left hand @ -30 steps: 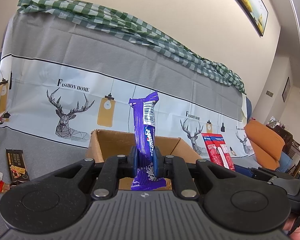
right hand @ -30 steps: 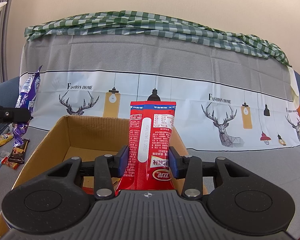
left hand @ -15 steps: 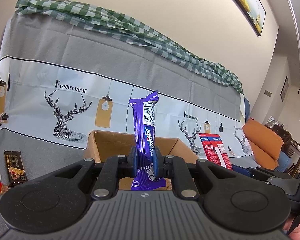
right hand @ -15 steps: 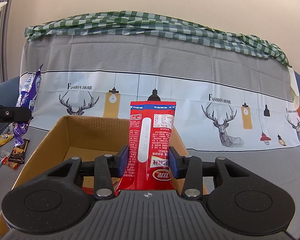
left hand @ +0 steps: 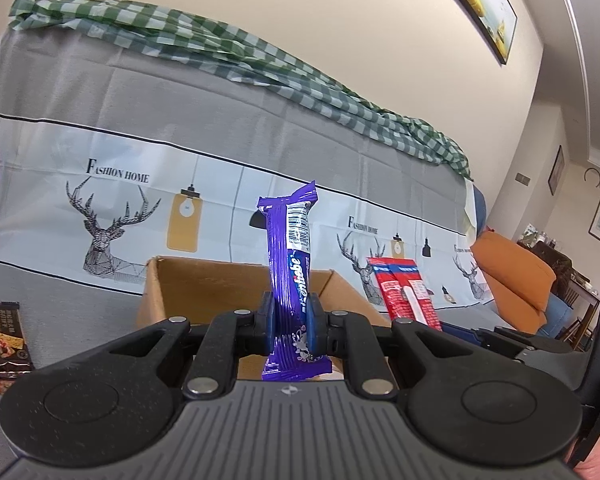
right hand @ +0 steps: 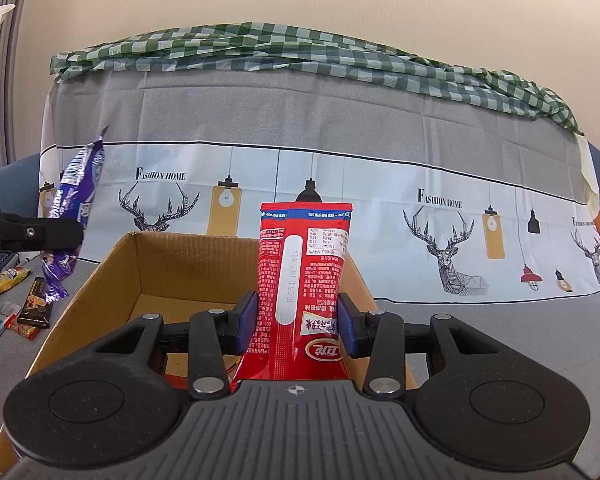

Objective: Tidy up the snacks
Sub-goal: 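Hold the purple bar and red packet above the box opening with both tools, then open both tools to drop the purple bar and red packet into the box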

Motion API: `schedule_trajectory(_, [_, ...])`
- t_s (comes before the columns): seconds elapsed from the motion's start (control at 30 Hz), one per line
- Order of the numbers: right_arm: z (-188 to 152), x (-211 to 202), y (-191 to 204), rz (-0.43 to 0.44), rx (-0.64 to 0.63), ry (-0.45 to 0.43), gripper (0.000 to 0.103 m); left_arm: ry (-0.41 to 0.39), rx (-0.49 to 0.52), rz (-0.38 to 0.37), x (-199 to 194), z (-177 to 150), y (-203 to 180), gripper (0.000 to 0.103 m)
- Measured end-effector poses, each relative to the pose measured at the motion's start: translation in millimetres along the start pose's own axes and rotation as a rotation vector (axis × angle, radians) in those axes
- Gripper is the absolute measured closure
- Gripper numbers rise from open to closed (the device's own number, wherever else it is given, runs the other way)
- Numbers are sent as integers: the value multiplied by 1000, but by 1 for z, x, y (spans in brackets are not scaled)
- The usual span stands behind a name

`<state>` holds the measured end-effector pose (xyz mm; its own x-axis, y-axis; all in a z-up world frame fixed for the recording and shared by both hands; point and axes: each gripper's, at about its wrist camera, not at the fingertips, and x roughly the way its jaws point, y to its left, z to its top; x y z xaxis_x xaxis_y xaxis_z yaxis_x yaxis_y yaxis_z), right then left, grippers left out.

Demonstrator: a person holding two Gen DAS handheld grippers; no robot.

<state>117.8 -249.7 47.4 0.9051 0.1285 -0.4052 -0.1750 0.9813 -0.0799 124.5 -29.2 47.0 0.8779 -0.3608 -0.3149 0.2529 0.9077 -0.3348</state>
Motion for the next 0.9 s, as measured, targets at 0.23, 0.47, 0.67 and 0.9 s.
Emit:
schedule_trajectory(0.23, [1, 3, 2, 12, -7, 3, 59, 15, -1, -18, 5, -3, -7, 87])
schedule_trajectory(0.47, [1, 5, 5, -1, -26, 10, 40, 32, -1, -4, 9, -4, -6, 44])
schedule_trajectory(0.67, [3, 6, 11, 3, -14, 11, 35, 20, -23, 18, 3, 0, 5, 52])
schedule_trajectory(0.9, [6, 5, 28, 21, -9, 7, 35, 48, -27, 63, -8, 3, 27, 70])
